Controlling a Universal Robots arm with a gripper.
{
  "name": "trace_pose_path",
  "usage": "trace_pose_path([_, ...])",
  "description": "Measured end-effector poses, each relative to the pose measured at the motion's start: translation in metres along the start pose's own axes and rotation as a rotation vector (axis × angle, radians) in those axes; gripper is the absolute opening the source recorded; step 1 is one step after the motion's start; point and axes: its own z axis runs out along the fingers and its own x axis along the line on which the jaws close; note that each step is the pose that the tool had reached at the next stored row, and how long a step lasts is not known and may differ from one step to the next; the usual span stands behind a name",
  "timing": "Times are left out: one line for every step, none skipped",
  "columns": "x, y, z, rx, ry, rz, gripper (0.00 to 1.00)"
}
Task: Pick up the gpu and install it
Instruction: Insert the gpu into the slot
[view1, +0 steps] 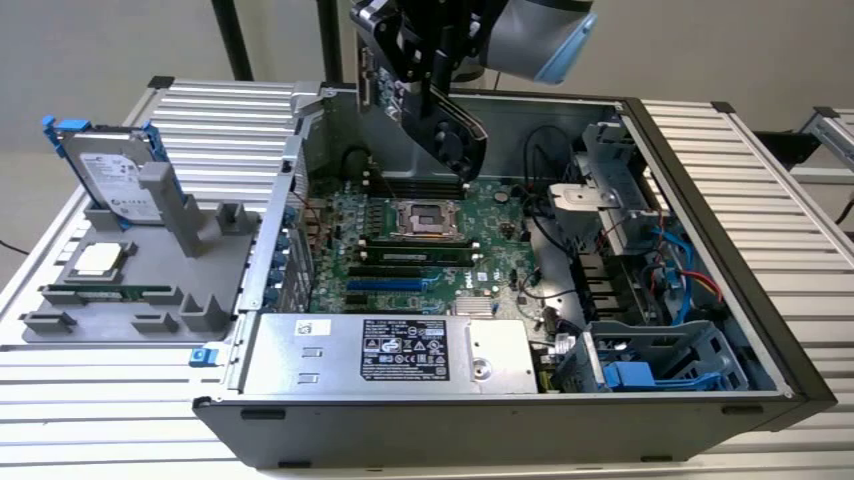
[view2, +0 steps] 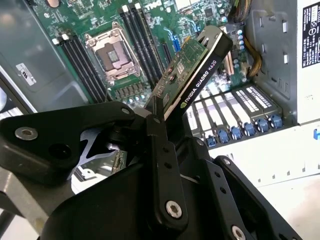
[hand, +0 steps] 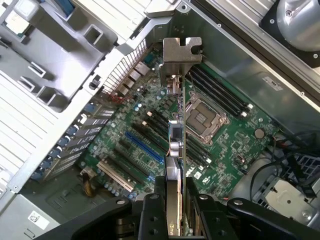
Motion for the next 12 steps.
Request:
trace_pose_path([0.0,0.0,-0.0001,-0.0001,0.0002,-0.003,0.0])
trace_pose_path([0.0,0.0,-0.0001,-0.0001,0.0003,-0.007,0.0])
trace_pose_path([0.0,0.0,-0.0001,-0.0002,0.0005,-0.01,0.0])
trace_pose_path([0.0,0.0,-0.0002,-0.0002,0.0007,-0.014,0.0])
trace_pose_path([0.0,0.0,-0.0002,-0.0003,0.0008,-0.017,0.0])
trace_pose_path([0.0,0.0,-0.0003,-0.0004,0.001,-0.021,0.0])
trace_pose_path([0.0,0.0,-0.0003,-0.0005,0.0012,-0.024,0.0])
trace_pose_path([0.0,0.0,-0.0004,-0.0005,0.0013,-0.028,0.0])
trace_pose_path([0.0,0.0,-0.0004,-0.0006,0.0015,-0.031,0.0])
trace_pose_path([0.0,0.0,-0.0005,-0.0006,0.0016,-0.034,0.0])
trace_pose_path([0.0,0.0,-0.0005,-0.0007,0.0018,-0.038,0.0])
trace_pose_path([0.0,0.0,-0.0005,-0.0008,0.002,-0.041,0.0])
